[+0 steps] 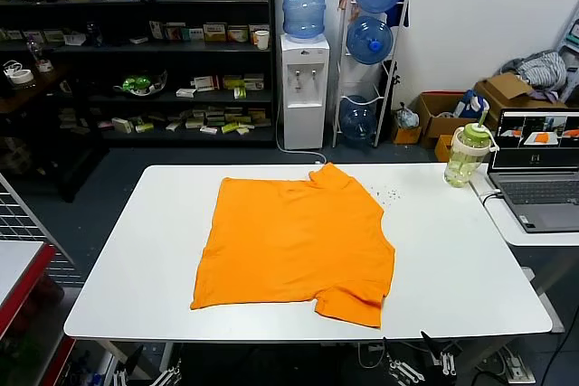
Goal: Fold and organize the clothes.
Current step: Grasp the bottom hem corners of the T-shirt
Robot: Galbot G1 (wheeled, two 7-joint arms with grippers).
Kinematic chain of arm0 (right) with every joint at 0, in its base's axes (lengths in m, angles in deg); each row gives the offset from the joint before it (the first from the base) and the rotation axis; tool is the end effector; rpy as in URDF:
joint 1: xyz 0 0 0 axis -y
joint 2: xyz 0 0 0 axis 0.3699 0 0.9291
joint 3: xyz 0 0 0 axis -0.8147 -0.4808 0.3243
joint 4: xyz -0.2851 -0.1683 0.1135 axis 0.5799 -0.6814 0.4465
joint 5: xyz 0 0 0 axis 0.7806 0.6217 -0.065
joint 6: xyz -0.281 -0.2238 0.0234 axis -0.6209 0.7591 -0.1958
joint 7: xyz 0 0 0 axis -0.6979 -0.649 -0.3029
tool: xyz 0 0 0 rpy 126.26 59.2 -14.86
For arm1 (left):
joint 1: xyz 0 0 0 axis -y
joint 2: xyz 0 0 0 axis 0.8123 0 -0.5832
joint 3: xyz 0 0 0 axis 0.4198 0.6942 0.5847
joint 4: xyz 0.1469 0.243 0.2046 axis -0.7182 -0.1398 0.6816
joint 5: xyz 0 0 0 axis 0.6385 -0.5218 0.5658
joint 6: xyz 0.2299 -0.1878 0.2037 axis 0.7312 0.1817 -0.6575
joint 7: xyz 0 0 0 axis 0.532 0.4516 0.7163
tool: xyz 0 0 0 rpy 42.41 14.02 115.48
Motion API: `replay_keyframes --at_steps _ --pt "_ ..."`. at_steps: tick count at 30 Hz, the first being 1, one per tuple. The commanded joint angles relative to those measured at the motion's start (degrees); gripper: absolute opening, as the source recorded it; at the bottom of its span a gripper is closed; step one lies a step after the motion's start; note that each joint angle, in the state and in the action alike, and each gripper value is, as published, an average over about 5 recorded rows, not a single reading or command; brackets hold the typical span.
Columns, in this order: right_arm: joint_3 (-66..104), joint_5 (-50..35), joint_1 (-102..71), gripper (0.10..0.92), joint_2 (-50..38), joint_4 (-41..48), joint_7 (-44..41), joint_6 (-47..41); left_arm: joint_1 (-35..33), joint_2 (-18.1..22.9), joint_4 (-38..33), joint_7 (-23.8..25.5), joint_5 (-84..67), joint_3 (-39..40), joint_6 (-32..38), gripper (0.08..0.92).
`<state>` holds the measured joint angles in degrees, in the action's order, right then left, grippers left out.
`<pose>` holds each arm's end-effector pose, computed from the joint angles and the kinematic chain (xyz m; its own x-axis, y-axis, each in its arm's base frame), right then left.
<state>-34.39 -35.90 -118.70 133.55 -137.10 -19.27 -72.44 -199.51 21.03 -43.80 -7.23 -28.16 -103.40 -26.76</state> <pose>0.0791 -0.0755 -0.3377 -0.8950 -0.1837 0.4065 -0.1477 0.9819 0.1184 0.0534 0.0770 -0.3419 -0.9191 0.0213 0.3935 -0.0132 0.9963 -0.0849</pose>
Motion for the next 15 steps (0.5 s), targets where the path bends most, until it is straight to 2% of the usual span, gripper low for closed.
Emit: replay_keyframes --at_steps 1,7,15 --pt "0.0 -0.1 0.3 0.823 0.0 0.1 0.3 0.3 0.5 0.0 0.2 -0.1 -0.2 0.1 -0.5 0.823" --pt "-0.5 -1.5 4.6 0.823 -0.7 1.2 2.2 -1.9 4.9 -1.1 0.7 0.1 -1.8 -0.1 -5.0 0.823" --pt "-5.6 -4.6 20.5 0.823 -1.1 8.0 6.6 -10.7 18.3 -5.8 5.1 0.8 -8.0 0.8 -15.4 0.823"
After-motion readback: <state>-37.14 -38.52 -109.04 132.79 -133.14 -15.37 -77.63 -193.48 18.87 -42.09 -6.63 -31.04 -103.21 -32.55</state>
